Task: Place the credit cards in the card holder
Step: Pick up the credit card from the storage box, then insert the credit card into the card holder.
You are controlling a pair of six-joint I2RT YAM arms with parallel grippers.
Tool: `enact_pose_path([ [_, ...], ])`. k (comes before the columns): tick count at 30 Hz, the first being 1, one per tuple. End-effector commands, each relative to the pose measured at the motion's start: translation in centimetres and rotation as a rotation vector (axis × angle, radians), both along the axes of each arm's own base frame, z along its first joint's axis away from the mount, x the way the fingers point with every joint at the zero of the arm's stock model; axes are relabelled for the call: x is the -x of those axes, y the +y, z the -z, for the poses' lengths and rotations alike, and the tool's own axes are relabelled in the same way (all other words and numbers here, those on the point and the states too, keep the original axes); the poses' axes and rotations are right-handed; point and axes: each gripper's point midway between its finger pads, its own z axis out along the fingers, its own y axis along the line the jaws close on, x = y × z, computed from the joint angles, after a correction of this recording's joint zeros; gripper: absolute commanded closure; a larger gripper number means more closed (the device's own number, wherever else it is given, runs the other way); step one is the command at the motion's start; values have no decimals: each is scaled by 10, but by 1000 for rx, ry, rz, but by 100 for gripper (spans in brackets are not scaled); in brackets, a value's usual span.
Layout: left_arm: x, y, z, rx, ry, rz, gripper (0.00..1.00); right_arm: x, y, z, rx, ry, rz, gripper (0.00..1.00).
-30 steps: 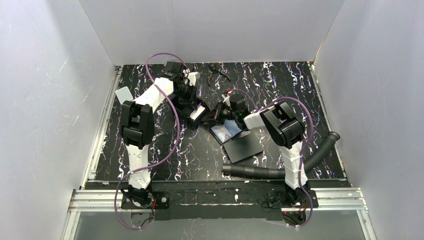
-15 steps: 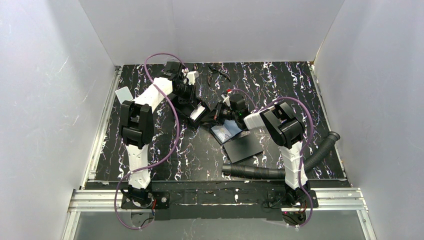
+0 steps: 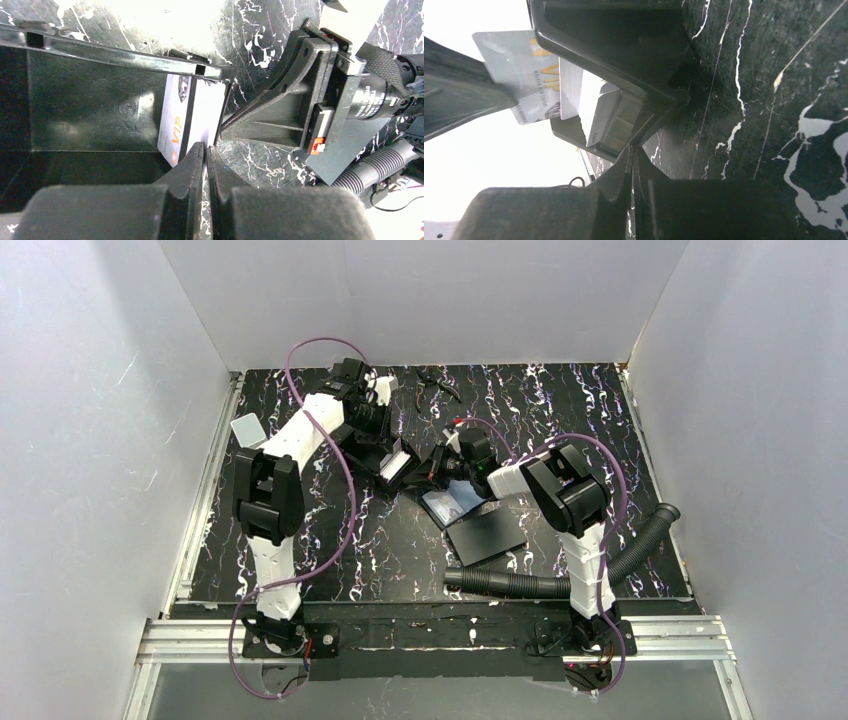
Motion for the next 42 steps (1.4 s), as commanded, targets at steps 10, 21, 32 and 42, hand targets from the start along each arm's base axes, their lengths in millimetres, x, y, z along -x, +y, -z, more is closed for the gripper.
enact_pose_path([
  [10,8,3,-81,-29,-190,-34,100,-24,-47,-55,235,-216,-6,65],
  [21,35,-48,-125,145,-209,-103,100,4,-136,-27,658,-383,-181,25],
  [32,85,-111,-44,205,-64,-382,100,-9,-174,13,683,-283,-13,65],
  [42,84,-117,16,214,25,-486,100,25,-191,43,595,-41,235,71],
])
